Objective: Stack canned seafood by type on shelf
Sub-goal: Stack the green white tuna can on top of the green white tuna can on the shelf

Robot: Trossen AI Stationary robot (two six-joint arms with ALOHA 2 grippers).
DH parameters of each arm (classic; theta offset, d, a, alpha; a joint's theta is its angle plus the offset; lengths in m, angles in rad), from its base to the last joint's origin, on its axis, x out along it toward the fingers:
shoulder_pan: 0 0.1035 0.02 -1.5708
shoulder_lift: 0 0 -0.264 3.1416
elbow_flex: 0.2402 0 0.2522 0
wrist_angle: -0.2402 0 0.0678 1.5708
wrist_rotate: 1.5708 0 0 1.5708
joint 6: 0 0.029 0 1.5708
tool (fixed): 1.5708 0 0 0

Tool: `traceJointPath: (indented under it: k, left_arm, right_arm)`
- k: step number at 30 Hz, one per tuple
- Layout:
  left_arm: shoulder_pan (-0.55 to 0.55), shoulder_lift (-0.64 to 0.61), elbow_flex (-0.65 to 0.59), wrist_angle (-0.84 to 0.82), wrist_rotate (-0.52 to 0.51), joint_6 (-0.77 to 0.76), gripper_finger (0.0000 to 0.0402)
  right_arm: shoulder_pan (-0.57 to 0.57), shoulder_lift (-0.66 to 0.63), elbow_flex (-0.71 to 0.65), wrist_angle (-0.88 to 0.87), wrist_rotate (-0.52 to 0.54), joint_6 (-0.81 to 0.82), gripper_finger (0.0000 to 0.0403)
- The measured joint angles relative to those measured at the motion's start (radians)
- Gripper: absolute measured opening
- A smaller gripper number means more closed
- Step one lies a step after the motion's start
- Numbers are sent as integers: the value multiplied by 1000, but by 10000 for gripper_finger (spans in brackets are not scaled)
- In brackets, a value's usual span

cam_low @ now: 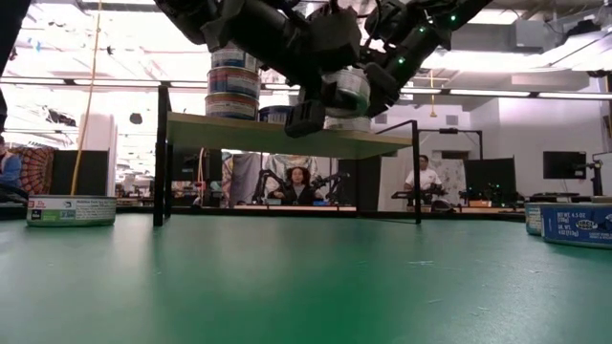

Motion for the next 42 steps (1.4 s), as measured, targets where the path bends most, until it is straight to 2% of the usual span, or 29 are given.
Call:
traceJointPath:
  k: [5,9,14,20,25,31,36,42]
  left_arm:
    - [9,0,0,59,-20,71,117]
    - [33,0,0,114,17,111,121]
    - [83,0,0,145,95,139,121]
    - [151,0,1,149,226,107,121]
    - [162,0,44,156,241,61,122]
    - [167,0,121,68,238,-20,123]
    - [193,0,145,-36,231,-102,123]
    - [200,0,143,-57,221,-125,123]
  right_arm:
    - [0,-64,60,-26,10,21,286]
    - [2,-148,119,-29,11,26,286]
    - [7,-273,175,-28,10,60,286]
    - [31,-394,181,-33,10,78,286]
    - [55,-423,181,-77,9,79,286]
    - [72,-376,180,-254,17,83,286]
    - [82,-391,115,-287,34,145,286]
    - [141,-455,-97,-164,37,214,285]
